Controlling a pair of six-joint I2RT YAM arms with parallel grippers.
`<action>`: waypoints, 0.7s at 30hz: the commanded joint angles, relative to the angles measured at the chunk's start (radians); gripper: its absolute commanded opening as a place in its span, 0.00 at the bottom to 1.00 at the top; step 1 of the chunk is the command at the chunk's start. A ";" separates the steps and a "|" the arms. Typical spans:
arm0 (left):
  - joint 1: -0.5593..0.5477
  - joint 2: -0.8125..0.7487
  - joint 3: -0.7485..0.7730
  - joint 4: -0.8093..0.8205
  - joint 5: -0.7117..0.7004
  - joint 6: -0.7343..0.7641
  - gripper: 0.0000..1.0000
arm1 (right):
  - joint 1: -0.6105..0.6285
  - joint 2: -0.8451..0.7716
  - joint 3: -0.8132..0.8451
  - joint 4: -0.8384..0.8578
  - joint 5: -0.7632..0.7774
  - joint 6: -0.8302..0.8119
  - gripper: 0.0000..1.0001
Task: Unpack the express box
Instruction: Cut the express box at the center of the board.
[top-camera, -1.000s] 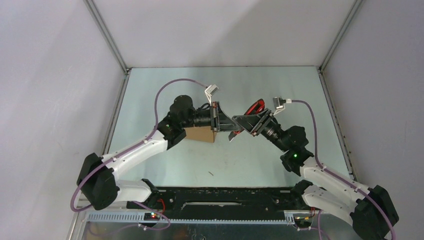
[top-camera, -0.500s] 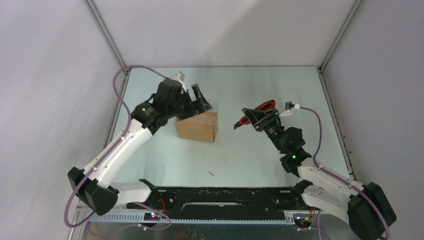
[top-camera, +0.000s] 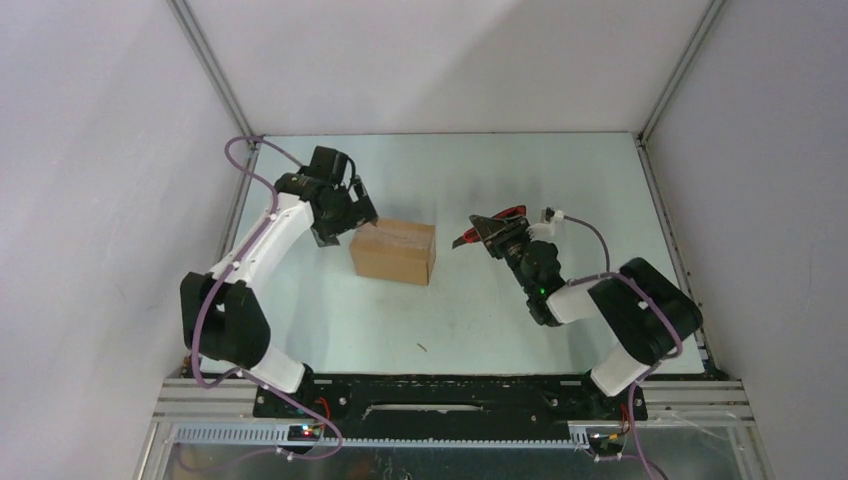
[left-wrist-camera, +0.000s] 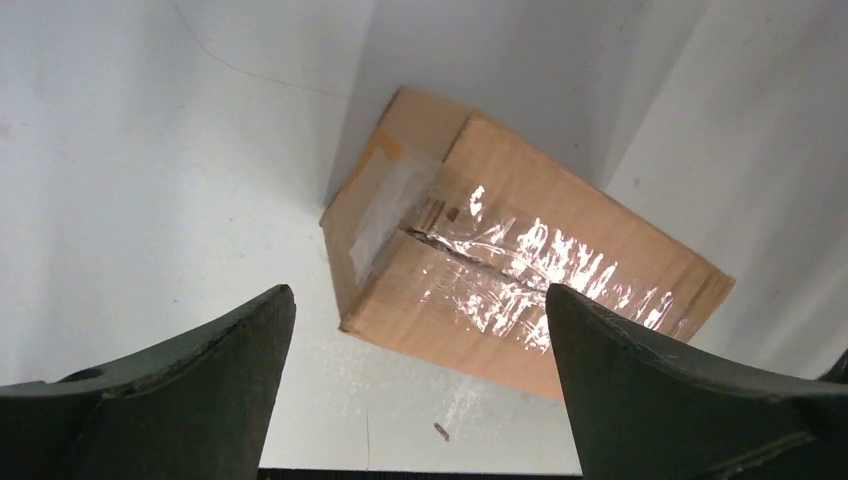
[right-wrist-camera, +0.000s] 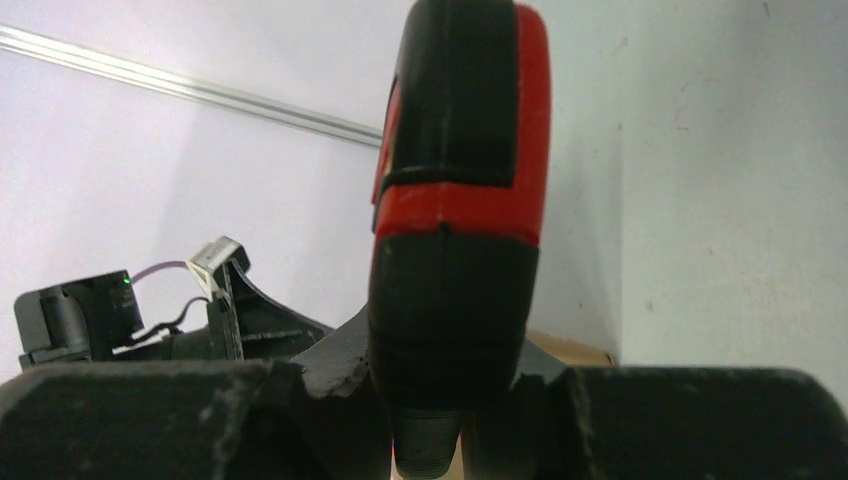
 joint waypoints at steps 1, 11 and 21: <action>0.004 0.013 -0.031 0.053 0.139 0.054 0.97 | -0.012 0.094 0.092 0.211 0.030 0.065 0.00; -0.005 -0.058 -0.224 0.198 0.307 -0.079 0.92 | -0.008 0.169 0.159 0.147 0.125 0.085 0.00; -0.104 -0.208 -0.353 0.153 0.290 -0.287 0.84 | -0.019 0.216 0.147 0.177 0.150 0.058 0.00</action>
